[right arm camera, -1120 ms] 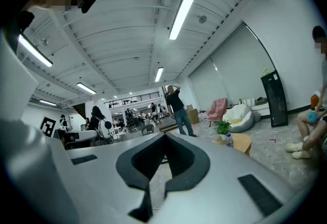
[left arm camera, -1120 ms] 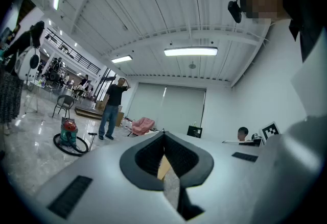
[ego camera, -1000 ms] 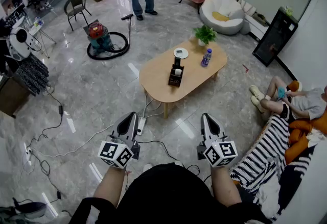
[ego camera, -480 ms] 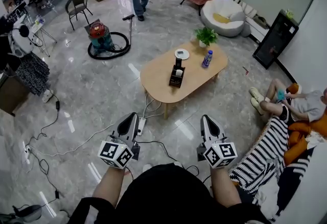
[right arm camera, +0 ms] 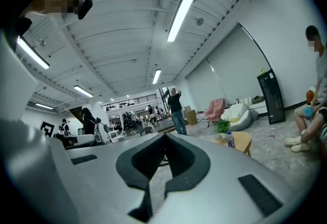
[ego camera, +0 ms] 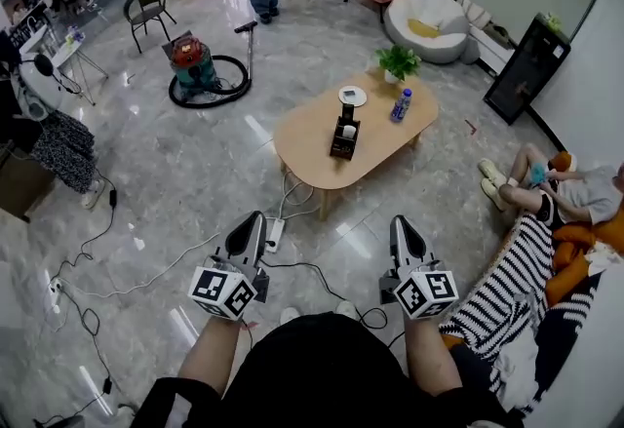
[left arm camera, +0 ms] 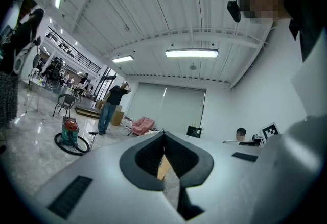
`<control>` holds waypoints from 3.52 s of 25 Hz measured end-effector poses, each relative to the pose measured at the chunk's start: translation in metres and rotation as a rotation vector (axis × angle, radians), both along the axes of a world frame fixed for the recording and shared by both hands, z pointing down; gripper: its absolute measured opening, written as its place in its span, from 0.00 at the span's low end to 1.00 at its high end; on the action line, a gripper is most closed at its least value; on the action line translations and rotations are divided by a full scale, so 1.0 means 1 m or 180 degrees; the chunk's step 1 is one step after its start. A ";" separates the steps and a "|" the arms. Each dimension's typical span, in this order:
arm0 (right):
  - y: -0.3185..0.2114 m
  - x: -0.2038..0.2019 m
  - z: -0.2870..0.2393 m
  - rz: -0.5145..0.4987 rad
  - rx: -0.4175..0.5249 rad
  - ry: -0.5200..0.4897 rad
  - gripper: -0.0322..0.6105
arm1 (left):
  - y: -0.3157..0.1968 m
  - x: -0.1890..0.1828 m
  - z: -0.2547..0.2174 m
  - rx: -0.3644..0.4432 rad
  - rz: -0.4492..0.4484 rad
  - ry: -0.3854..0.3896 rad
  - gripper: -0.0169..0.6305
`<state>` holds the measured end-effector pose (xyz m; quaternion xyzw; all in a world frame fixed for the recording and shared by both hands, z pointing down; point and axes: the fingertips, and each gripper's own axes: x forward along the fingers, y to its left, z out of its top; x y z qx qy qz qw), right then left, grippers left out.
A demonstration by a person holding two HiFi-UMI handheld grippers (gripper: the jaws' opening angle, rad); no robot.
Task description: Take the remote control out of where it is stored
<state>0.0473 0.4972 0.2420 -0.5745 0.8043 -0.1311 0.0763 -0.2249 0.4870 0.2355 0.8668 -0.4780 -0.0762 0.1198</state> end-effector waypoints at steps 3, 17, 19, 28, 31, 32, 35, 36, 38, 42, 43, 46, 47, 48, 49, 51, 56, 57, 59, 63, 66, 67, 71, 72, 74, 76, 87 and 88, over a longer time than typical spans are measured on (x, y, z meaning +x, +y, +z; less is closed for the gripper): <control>0.006 -0.010 0.003 0.0065 -0.0023 -0.0028 0.06 | 0.003 -0.013 0.000 0.0011 0.0035 -0.0007 0.04; 0.033 -0.042 0.001 0.0297 -0.0025 0.0091 0.06 | 0.008 -0.055 0.005 0.0034 0.0174 0.0044 0.04; 0.033 -0.043 0.002 0.0310 -0.0021 0.0103 0.06 | 0.006 -0.055 0.008 0.0020 0.0191 0.0043 0.04; 0.006 -0.041 0.012 0.0266 0.0023 0.0066 0.06 | -0.018 -0.041 0.017 0.0049 0.0250 0.0001 0.04; -0.013 -0.038 0.017 0.0235 0.0047 0.0052 0.06 | -0.032 -0.035 0.020 0.0061 0.0227 -0.0024 0.04; -0.019 -0.037 0.018 0.0227 0.0041 0.0051 0.06 | -0.037 -0.033 0.021 0.0055 0.0219 -0.0031 0.04; -0.038 -0.030 0.018 0.0205 0.0027 0.0024 0.06 | -0.050 -0.026 0.018 0.0043 0.0206 -0.0051 0.04; -0.045 -0.027 0.018 0.0194 0.0021 0.0010 0.06 | -0.056 -0.023 0.017 0.0039 0.0198 -0.0057 0.04; -0.058 -0.022 0.020 0.0169 -0.0002 -0.0002 0.06 | -0.067 -0.017 0.018 0.0022 0.0175 -0.0062 0.04; -0.082 -0.008 0.028 0.0143 -0.0063 -0.0009 0.06 | -0.090 -0.003 0.023 -0.0025 0.0150 -0.0073 0.04; -0.087 -0.005 0.029 0.0133 -0.0076 -0.0005 0.06 | -0.095 0.001 0.024 -0.0037 0.0148 -0.0075 0.04; -0.103 0.005 0.031 0.0095 -0.0110 0.0033 0.06 | -0.109 0.012 0.025 -0.0063 0.0133 -0.0085 0.04; -0.108 0.008 0.031 0.0086 -0.0117 0.0043 0.06 | -0.114 0.015 0.026 -0.0072 0.0126 -0.0081 0.04; -0.114 0.011 0.031 0.0081 -0.0122 0.0047 0.06 | -0.120 0.017 0.027 -0.0081 0.0122 -0.0068 0.04; -0.120 0.014 0.031 0.0079 -0.0124 0.0047 0.06 | -0.126 0.020 0.029 -0.0089 0.0120 -0.0057 0.04; -0.132 0.020 0.032 0.0078 -0.0127 0.0041 0.06 | -0.139 0.025 0.029 -0.0100 0.0115 -0.0077 0.04; -0.162 0.034 0.036 0.0089 -0.0140 0.0045 0.06 | -0.170 0.039 0.031 -0.0117 0.0119 -0.0118 0.04; -0.168 0.037 0.037 0.0094 -0.0141 0.0052 0.06 | -0.176 0.042 0.032 -0.0119 0.0124 -0.0124 0.04; -0.180 0.043 0.039 0.0099 -0.0145 0.0067 0.06 | -0.188 0.049 0.034 -0.0128 0.0129 -0.0136 0.04; -0.205 0.061 0.040 0.0099 -0.0162 0.0074 0.06 | -0.216 0.066 0.039 -0.0160 0.0128 -0.0142 0.04; -0.226 0.078 0.039 0.0096 -0.0179 0.0082 0.06 | -0.238 0.085 0.036 -0.0162 0.0120 -0.0154 0.04; -0.233 0.084 0.038 0.0093 -0.0182 0.0086 0.06 | -0.246 0.091 0.034 -0.0159 0.0119 -0.0159 0.04; -0.261 0.106 0.037 0.0062 -0.0195 0.0097 0.06 | -0.274 0.115 0.030 -0.0148 0.0111 -0.0163 0.04; -0.268 0.111 0.036 0.0046 -0.0197 0.0100 0.06 | -0.281 0.121 0.029 -0.0145 0.0102 -0.0162 0.04; -0.280 0.121 0.034 0.0004 -0.0197 0.0111 0.06 | -0.293 0.133 0.027 -0.0141 0.0081 -0.0166 0.04; -0.294 0.131 0.033 -0.0046 -0.0193 0.0123 0.06 | -0.305 0.144 0.026 -0.0139 0.0053 -0.0173 0.04; -0.347 0.176 0.034 -0.0198 -0.0182 0.0158 0.06 | -0.351 0.188 0.022 -0.0110 -0.0063 -0.0187 0.04; -0.349 0.177 0.034 -0.0211 -0.0183 0.0160 0.06 | -0.353 0.189 0.021 -0.0110 -0.0063 -0.0184 0.04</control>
